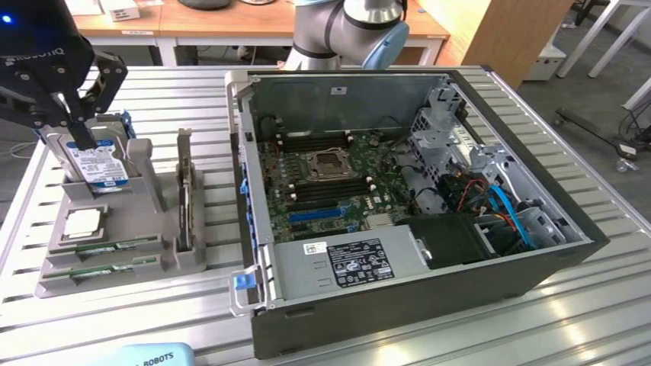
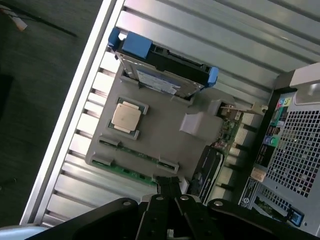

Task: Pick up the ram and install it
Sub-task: 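Pick up the ram and move it above insertion slot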

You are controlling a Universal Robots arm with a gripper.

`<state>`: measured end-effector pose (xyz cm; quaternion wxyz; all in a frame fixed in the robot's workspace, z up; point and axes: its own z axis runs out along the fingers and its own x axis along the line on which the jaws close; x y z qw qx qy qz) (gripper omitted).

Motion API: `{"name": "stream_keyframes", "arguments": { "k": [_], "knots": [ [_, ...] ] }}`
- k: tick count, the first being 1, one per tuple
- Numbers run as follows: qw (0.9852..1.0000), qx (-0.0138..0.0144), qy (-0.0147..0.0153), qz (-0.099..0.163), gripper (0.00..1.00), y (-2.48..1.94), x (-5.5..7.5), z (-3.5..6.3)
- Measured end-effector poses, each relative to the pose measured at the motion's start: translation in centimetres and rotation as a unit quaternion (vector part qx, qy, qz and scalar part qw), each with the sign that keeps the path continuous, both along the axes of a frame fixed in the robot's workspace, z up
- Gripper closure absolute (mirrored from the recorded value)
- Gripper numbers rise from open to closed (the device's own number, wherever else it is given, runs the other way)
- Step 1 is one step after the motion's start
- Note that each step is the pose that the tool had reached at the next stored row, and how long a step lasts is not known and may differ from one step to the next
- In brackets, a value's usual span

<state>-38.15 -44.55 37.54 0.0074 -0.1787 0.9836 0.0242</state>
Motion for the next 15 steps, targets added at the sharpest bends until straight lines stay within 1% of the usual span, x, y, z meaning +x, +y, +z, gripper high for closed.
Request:
{"name": "stream_keyframes", "arguments": {
  "k": [4,8,11,15],
  "knots": [
    [0.9996,0.0000,0.0000,0.028,0.90,0.00,0.00,-0.03],
    [0.9983,0.0000,0.0000,0.057,0.90,0.00,0.00,-0.06],
    [0.9966,0.0000,0.0000,0.082,0.90,0.00,0.00,-0.07],
    [0.9932,0.0000,0.0000,0.116,0.90,0.00,0.00,-0.10]
  ]
}}
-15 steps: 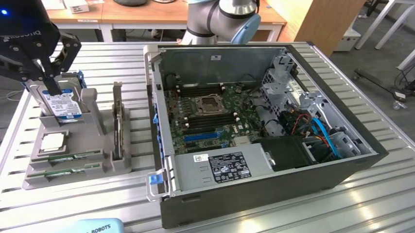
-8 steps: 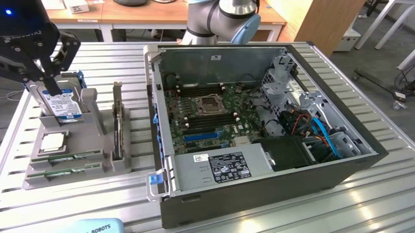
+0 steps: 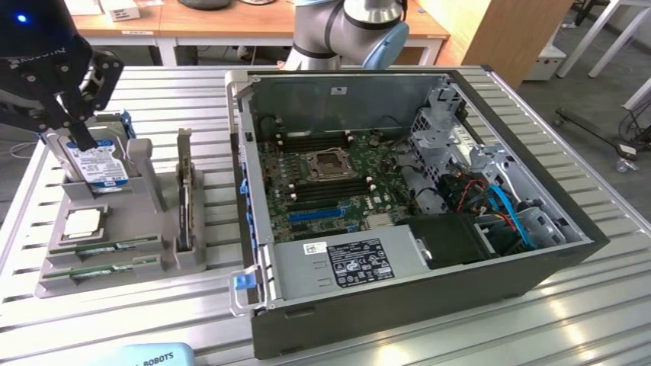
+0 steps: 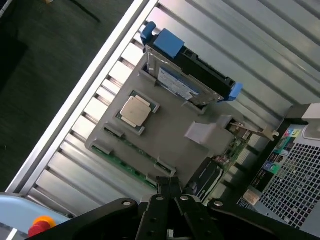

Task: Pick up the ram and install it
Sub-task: 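Pick up the ram and move it above insertion slot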

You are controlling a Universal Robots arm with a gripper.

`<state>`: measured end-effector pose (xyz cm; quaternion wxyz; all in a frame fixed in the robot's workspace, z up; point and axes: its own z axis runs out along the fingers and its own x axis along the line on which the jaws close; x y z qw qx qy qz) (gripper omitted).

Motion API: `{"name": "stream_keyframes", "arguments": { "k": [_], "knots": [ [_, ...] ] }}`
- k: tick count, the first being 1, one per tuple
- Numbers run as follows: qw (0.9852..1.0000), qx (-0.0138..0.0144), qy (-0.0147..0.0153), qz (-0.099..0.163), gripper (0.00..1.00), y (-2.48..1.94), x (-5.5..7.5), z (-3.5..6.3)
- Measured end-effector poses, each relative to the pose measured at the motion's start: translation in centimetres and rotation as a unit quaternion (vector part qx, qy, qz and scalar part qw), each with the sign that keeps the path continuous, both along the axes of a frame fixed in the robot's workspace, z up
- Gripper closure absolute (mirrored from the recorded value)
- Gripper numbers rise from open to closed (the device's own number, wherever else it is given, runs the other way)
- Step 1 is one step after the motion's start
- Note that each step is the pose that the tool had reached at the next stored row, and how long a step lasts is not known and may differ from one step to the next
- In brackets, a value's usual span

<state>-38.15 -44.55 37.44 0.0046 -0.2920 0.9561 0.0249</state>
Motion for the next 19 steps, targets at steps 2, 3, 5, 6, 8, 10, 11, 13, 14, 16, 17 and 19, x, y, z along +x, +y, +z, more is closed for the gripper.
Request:
{"name": "stream_keyframes", "arguments": {
  "k": [2,3,5,6,8,10,11,13,14,16,17,19],
  "knots": [
    [0.9998,0.0000,0.0000,0.018,0.90,0.00,0.00,-0.01],
    [0.9996,0.0000,0.0000,0.027,0.90,0.00,0.00,-0.02],
    [0.9990,0.0000,0.0000,0.044,0.90,0.00,0.00,-0.03],
    [0.9986,0.0000,0.0000,0.053,0.90,0.00,0.00,-0.03],
    [0.9976,0.0000,0.0000,0.069,0.90,0.00,0.00,-0.04],
    [0.9963,0.0000,0.0000,0.086,0.90,0.00,0.00,-0.06],
    [0.9955,0.0000,0.0000,0.095,0.90,0.00,0.00,-0.06],
    [0.9937,0.0000,0.0000,0.112,0.90,0.00,0.00,-0.08],
    [0.9927,0.0000,0.0000,0.120,0.90,0.00,0.00,-0.08],
    [0.9906,0.0000,0.0000,0.137,0.90,0.00,0.00,-0.09],
    [0.9894,0.0000,0.0000,0.145,0.90,0.00,0.00,-0.10],
    [0.9869,0.0000,0.0000,0.161,0.90,0.00,0.00,-0.11]
  ]
}}
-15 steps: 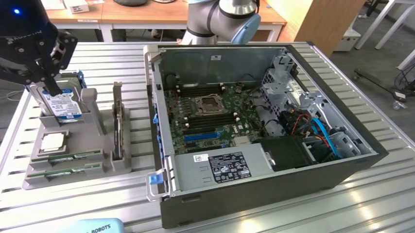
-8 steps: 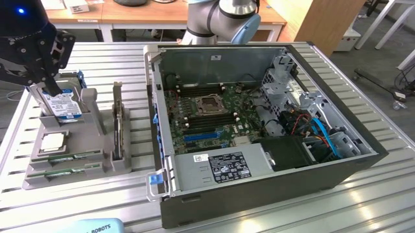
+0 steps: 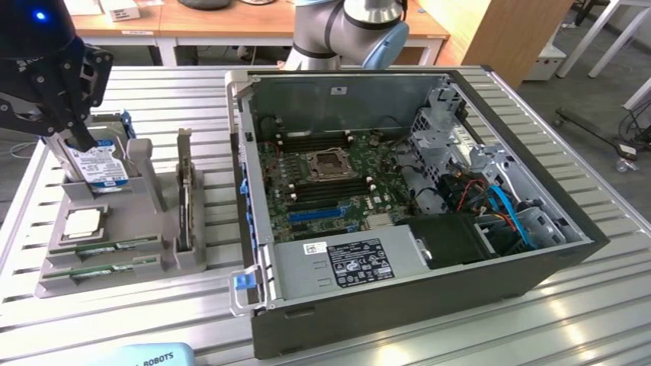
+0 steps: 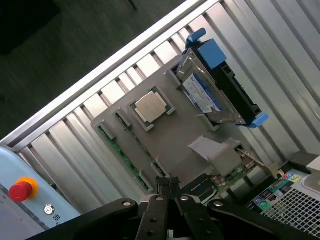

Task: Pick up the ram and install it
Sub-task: 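Pick up the ram and move it above insertion slot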

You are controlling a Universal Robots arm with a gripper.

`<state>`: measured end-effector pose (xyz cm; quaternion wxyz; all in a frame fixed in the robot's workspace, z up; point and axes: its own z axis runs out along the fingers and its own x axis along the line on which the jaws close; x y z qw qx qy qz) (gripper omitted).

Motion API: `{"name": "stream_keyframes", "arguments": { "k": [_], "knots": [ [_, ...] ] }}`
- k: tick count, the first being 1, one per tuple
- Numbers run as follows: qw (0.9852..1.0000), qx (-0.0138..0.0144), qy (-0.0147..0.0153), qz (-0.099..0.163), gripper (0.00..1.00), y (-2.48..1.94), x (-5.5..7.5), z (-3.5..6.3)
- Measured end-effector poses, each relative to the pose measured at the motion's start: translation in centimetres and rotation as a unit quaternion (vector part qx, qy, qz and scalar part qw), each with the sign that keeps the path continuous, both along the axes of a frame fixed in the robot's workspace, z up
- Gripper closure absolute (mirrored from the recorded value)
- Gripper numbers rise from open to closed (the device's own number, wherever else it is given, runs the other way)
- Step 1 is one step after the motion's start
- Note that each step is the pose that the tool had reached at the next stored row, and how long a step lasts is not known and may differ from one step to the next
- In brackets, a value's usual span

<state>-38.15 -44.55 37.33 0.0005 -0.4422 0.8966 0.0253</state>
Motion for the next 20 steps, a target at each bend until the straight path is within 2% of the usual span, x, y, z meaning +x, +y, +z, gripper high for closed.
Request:
{"name": "stream_keyframes", "arguments": {
  "k": [6,9,20],
  "knots": [
    [0.9990,0.0000,0.0000,0.046,0.90,0.00,0.00,-0.04],
    [0.9983,0.0000,0.0000,0.058,0.90,0.00,0.00,-0.05],
    [0.9982,0.0000,0.0000,0.060,0.90,0.00,0.00,-0.05]
  ]
}}
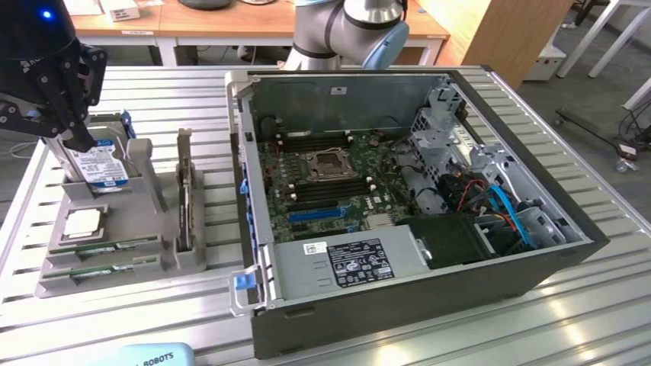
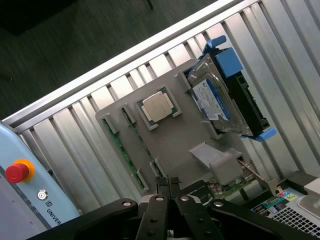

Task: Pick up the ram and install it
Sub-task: 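Pick up the ram and move it above insertion slot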

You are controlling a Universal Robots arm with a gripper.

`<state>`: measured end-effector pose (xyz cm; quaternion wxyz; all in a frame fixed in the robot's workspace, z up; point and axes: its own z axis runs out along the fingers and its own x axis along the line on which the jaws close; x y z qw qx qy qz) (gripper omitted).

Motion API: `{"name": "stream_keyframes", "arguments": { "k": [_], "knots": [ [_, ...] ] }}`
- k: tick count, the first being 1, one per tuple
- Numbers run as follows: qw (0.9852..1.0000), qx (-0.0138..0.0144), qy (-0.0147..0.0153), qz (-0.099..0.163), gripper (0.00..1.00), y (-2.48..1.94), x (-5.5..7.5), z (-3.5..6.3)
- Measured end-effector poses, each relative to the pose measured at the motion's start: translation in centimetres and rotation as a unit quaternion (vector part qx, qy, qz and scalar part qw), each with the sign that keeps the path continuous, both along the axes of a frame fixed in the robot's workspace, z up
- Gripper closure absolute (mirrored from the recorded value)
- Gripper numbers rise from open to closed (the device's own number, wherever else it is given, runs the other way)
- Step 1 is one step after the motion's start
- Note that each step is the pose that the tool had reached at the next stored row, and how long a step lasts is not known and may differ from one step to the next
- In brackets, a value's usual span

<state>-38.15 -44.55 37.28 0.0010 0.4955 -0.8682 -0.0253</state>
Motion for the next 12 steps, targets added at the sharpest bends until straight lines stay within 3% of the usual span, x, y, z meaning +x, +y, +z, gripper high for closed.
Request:
{"name": "stream_keyframes", "arguments": {
  "k": [6,12],
  "knots": [
    [1.0000,0.0000,0.0000,0.004,0.90,0.00,0.00,-0.01],
    [0.9994,0.0000,0.0000,0.033,0.90,0.00,0.00,-0.02]
  ]
}}
